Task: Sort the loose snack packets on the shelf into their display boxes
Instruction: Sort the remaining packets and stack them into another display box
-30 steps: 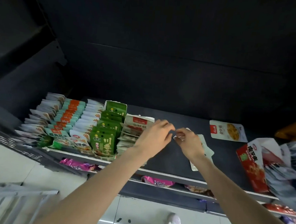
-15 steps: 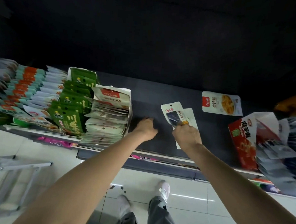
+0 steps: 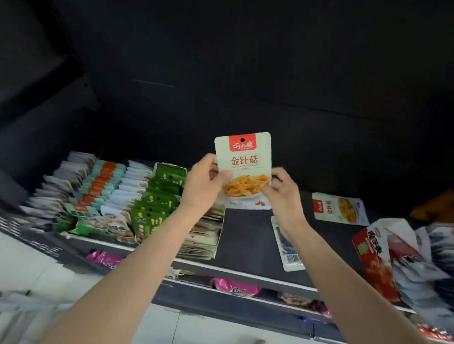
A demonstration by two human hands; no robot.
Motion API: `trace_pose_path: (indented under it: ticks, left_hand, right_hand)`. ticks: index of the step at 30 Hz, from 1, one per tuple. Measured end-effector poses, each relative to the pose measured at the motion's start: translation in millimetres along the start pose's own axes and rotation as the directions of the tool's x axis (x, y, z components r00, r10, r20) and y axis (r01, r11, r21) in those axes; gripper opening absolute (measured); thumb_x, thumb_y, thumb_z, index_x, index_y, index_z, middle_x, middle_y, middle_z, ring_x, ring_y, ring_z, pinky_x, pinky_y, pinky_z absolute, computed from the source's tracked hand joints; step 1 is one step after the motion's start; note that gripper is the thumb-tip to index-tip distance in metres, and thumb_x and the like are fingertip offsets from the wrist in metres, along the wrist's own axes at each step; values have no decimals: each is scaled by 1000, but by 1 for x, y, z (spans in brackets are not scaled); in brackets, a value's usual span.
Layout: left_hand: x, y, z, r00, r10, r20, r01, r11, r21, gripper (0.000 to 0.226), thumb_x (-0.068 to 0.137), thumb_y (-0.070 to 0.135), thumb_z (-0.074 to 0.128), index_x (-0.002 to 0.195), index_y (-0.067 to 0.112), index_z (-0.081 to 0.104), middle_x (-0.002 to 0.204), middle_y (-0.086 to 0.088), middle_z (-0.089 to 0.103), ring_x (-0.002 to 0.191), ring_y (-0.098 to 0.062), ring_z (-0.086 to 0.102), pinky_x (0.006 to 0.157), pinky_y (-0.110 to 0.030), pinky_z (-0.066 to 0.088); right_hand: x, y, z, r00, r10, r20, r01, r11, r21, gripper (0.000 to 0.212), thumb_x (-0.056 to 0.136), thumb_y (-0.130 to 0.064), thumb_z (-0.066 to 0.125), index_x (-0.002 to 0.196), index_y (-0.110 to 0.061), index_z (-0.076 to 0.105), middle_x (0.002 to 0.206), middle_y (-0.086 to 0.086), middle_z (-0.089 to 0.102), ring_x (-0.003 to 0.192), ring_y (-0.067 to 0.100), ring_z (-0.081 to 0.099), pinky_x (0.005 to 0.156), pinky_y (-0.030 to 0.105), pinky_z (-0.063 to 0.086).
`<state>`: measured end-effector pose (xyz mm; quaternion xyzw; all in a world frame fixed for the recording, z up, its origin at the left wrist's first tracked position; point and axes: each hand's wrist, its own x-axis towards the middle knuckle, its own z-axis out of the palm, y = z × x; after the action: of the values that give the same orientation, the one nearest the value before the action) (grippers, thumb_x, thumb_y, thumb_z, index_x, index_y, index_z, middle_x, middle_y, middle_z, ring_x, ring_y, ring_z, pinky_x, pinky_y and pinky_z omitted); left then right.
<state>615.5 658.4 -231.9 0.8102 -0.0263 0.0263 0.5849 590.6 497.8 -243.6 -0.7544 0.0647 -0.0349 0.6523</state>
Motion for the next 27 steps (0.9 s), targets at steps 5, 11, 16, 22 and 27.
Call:
trace_pose_path:
  ticks: [5, 11, 16, 22, 27]
  left_hand:
    - [-9, -10, -53, 993, 118, -23, -114, 986, 124, 11, 87, 12, 63, 96, 8, 59, 102, -1, 68, 92, -12, 64, 74, -27, 55]
    - [-14, -41, -78, 997, -4, 78, -25, 933, 359, 25, 81, 11, 69, 105, 11, 62, 105, -1, 66, 96, -13, 62, 90, -29, 51]
    - [-22, -36, -72, 976, 25, 216, -135, 850, 509, 24, 88, 18, 61, 111, 10, 63, 105, -6, 68, 91, -18, 66, 82, -27, 54]
    - [-20, -31, -62, 980, 63, 186, -177, 693, 699, 27, 90, 15, 56, 116, 17, 62, 109, -6, 66, 89, -23, 64, 75, -31, 53]
    - [-23, -31, -44, 948, 130, 291, -306, 627, 716, 31, 87, 23, 59, 118, 21, 59, 116, 1, 63, 109, -17, 56, 97, -35, 44]
  right_hand:
    - [-4, -12, 43, 995, -23, 96, 30, 997, -77, 15, 88, -1, 58, 100, -9, 58, 97, -4, 67, 90, 4, 64, 84, 25, 55]
    - [-13, -3, 67, 995, -93, 47, 103, 938, -332, 28, 85, -12, 63, 110, -24, 60, 93, -2, 67, 82, 11, 63, 74, 25, 52]
    - [-11, 8, 62, 966, -244, 87, 253, 817, -518, 15, 88, -7, 60, 98, -11, 70, 89, 2, 67, 77, 11, 57, 67, 8, 42]
    - [-9, 20, 72, 925, -226, 307, 379, 457, -805, 27, 87, -2, 56, 105, -17, 70, 96, 8, 66, 87, 27, 63, 73, 35, 55]
    - [-8, 20, 72, 960, 19, 279, 172, 747, -643, 42, 88, 2, 40, 115, -17, 66, 111, 9, 68, 99, 27, 63, 86, 23, 45]
